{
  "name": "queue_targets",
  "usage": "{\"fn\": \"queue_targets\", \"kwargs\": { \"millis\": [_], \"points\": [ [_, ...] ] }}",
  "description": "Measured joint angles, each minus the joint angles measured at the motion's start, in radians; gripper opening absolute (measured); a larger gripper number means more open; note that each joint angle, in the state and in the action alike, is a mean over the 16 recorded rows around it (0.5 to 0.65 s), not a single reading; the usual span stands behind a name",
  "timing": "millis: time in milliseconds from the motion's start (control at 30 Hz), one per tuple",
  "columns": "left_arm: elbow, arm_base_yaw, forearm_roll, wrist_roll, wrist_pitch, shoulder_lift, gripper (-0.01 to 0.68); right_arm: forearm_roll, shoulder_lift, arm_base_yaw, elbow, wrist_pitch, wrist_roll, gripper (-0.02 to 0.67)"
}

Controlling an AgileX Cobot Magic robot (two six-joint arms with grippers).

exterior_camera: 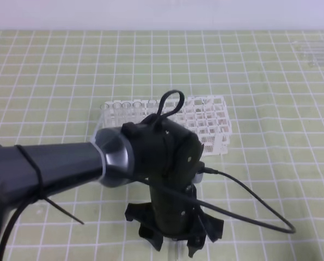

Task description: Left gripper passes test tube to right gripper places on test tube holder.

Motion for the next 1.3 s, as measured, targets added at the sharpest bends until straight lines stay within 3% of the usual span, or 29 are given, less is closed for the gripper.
{"fn": "queue_targets", "kwargs": {
  "millis": [833,1300],
  "points": [
    [0.078,0.000,0.001,-0.009,-0.087,0.023,0.275,0.000,0.000,0.000,0.000,0.000,0.000,-0.018],
    [0.079,0.000,0.031,0.000,-0.114,-0.013,0.128,0.000,0.000,0.000,0.000,0.000,0.000,-0.018]
  ]
}}
